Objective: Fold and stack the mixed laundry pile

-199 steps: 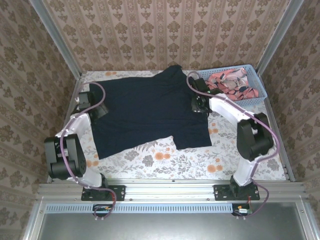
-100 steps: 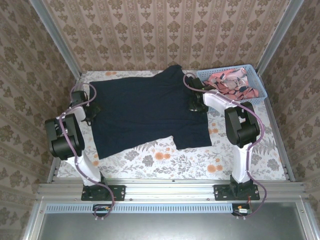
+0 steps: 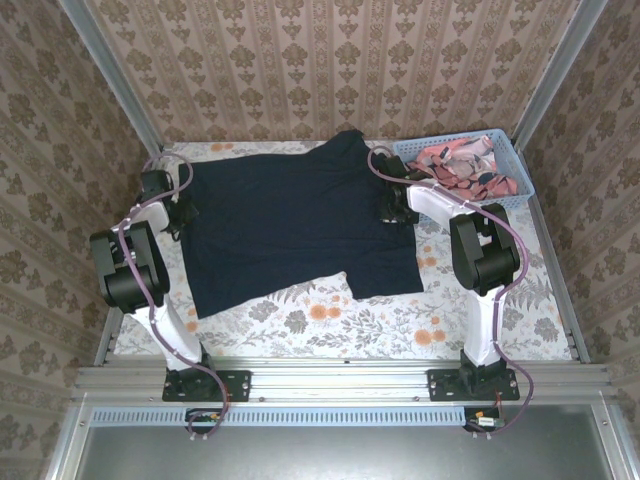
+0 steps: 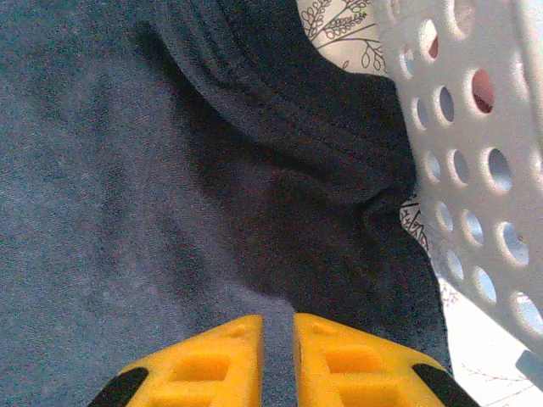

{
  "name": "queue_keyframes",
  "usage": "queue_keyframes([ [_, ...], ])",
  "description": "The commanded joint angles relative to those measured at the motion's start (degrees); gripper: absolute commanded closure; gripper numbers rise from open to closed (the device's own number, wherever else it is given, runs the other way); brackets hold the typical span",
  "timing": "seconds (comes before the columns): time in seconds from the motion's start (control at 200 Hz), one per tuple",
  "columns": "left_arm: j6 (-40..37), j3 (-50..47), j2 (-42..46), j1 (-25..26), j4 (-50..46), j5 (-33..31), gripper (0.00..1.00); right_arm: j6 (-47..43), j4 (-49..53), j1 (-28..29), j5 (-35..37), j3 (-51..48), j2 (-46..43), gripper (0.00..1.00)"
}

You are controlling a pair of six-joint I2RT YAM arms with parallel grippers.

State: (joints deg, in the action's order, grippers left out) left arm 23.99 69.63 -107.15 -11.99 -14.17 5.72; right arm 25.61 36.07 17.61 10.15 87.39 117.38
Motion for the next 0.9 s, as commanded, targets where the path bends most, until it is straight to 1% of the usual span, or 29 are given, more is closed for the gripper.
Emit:
queue_keyframes([
  [0.0, -1.58, 1.04, 1.16, -0.17, -4.01, -3.66, 0.78, -0.29, 1.89, -0.34, 1.41, 0.59, 0.13, 0.83],
  [0.08, -1.91, 0.51, 1.31, -0.05, -5.10, -7.16, 0.75, -0.20, 1.93, -0.31, 1.14, 0.31, -0.16, 0.83],
  [0.13, -2.55, 0.09, 1.33, -0.12, -5.00, -8.30, 0.74, -0.03, 1.80, -0.38, 1.06, -0.05, -0.32, 0.83],
  [0.265, -3.07, 0.85, -0.34, 0.11, -5.55, -7.86, 0.67, 0.06, 1.46, -0.30, 0.73, -0.35, -0.35, 0.83],
  [0.56, -3.98, 7.15, -6.16, 0.36, -11.04, -6.10, 0.62, 0.40, 1.54, -0.29, 0.72, -0.03, -0.75, 0.83],
  [0.6, -4.26, 8.56, -7.27, 0.47, -12.66, -5.91, 0.64, 0.50, 1.33, -0.35, 0.62, -0.20, -0.93, 0.83],
  [0.695, -5.13, 10.82, -9.81, 0.91, -15.40, -5.97, 0.82, 0.76, 1.17, -0.32, 0.57, -0.16, -1.10, 0.83],
  [0.73, -5.39, 10.92, -10.17, 1.13, -15.68, -6.12, 0.87, 0.76, 1.01, -0.30, 0.46, -0.29, -1.25, 0.83],
  [0.84, -5.18, 9.86, -9.40, 1.22, -14.83, -6.90, 0.89, 0.73, 0.83, -0.29, 0.37, -0.22, -1.61, 0.83],
  [0.895, -5.39, 9.48, -8.51, 1.15, -14.56, -7.48, 0.92, 0.61, 0.88, -0.33, 0.47, -0.20, -1.52, 0.83],
])
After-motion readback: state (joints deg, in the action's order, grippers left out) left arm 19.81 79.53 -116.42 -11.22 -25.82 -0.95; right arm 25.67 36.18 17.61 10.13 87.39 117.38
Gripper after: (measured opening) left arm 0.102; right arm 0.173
